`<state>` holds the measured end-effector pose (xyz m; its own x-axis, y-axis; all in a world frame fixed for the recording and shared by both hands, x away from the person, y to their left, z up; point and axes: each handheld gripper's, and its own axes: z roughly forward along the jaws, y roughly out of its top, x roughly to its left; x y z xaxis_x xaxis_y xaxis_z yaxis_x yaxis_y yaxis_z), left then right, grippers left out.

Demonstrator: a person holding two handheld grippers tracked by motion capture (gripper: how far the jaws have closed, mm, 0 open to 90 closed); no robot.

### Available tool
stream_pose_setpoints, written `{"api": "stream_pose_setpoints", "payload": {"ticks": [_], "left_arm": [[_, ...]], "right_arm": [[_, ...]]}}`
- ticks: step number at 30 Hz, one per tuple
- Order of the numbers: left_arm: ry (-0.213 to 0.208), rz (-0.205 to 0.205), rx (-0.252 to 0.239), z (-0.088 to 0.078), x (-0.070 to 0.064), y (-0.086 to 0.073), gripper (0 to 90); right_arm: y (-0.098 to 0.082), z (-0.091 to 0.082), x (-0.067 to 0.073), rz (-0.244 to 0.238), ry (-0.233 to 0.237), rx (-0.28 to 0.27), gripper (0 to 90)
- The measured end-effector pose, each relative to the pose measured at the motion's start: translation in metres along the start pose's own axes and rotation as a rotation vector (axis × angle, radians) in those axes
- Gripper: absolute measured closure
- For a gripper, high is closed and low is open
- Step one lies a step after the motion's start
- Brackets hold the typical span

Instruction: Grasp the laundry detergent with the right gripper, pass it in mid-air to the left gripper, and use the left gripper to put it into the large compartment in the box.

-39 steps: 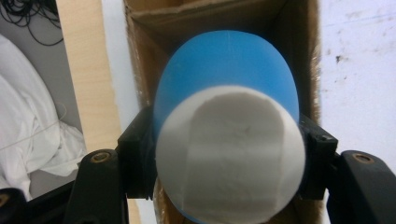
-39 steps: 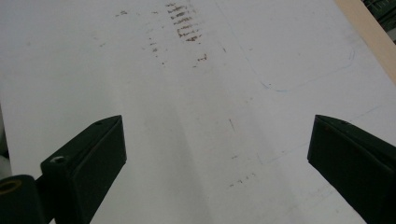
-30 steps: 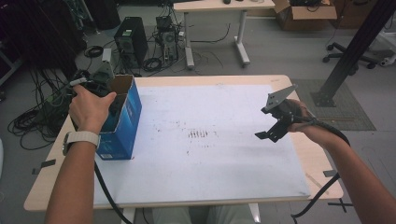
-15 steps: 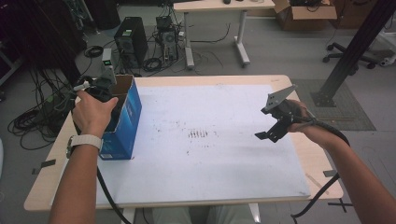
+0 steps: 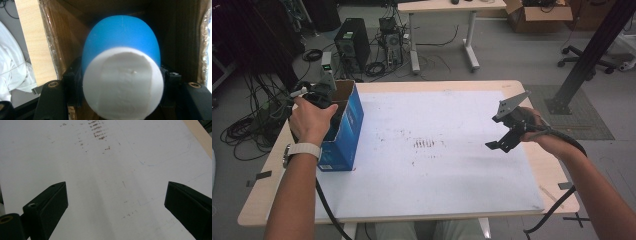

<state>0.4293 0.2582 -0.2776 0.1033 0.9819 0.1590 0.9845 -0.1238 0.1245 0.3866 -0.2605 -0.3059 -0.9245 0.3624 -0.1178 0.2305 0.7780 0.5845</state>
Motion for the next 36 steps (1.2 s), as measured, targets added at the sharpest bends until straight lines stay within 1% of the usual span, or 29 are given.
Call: {"api": "stream_pose_setpoints", "payload": {"ticks": [2,12,14,15,18,22,23,24,25,26,27,28,29,31,32,33,35,36], "left_arm": [[0.005,0.005,0.01,0.002,0.0,0.001,36.3],[-0.011,0.002,0.009,0.001,0.0,0.002,29.4],[-0.007,-0.002,0.001,-0.001,0.0,0.002,28.7],[-0.004,-0.003,0.001,-0.002,0.0,0.001,26.8],[-0.02,-0.011,-0.007,-0.006,0.002,0.0,25.7],[-0.017,-0.001,-0.018,-0.01,0.002,-0.002,24.9],[0.001,-0.004,-0.047,-0.017,0.002,-0.003,22.7],[0.001,-0.004,-0.047,-0.017,0.002,-0.003,20.7],[0.008,-0.004,-0.067,-0.025,0.003,-0.004,19.6],[0.008,-0.004,-0.067,-0.025,0.003,-0.004,20.3],[0.005,-0.003,-0.083,-0.034,0.004,-0.005,19.7],[0.008,-0.001,-0.092,-0.039,0.004,-0.005,19.7],[0.008,-0.001,-0.092,-0.039,0.004,-0.005,19.3],[0.01,0.0,-0.108,-0.048,0.005,-0.007,19.1],[0.017,0.01,-0.126,-0.057,0.004,-0.009,18.7],[0.017,0.01,-0.126,-0.057,0.004,-0.009,18.6],[0.028,0.023,-0.144,-0.07,0.003,-0.012,18.8],[0.028,0.023,-0.144,-0.07,0.003,-0.012,18.9]], "right_arm": [[0.0,0.0,0.0,-0.004,0.0,0.0,4.7],[-0.003,-0.003,0.001,-0.002,0.003,0.006,4.7],[-0.003,-0.004,0.001,0.0,0.004,0.006,4.7],[-0.003,-0.004,0.001,0.0,0.004,0.006,4.7],[-0.002,-0.004,0.002,-0.003,0.004,0.006,4.7],[-0.001,-0.005,0.003,-0.01,0.006,0.006,4.7],[0.0,-0.005,0.004,-0.012,0.007,0.006,4.7],[0.0,-0.005,0.004,-0.012,0.007,0.006,4.7],[0.001,-0.005,0.005,-0.013,0.009,0.004,4.8],[0.001,-0.005,0.005,-0.013,0.009,0.004,4.7],[0.002,-0.006,0.005,-0.016,0.008,0.005,4.7],[0.002,-0.006,0.006,-0.017,0.007,0.005,4.7],[0.003,-0.007,0.006,-0.015,0.008,0.002,4.8],[0.003,-0.007,0.006,-0.018,0.005,0.002,4.7],[0.004,-0.009,0.007,-0.02,0.005,0.001,4.8],[0.004,-0.01,0.008,-0.021,0.004,0.0,4.7],[0.005,-0.011,0.009,-0.023,0.002,-0.001,4.8],[0.005,-0.011,0.009,-0.023,0.002,-0.001,4.8]]}}
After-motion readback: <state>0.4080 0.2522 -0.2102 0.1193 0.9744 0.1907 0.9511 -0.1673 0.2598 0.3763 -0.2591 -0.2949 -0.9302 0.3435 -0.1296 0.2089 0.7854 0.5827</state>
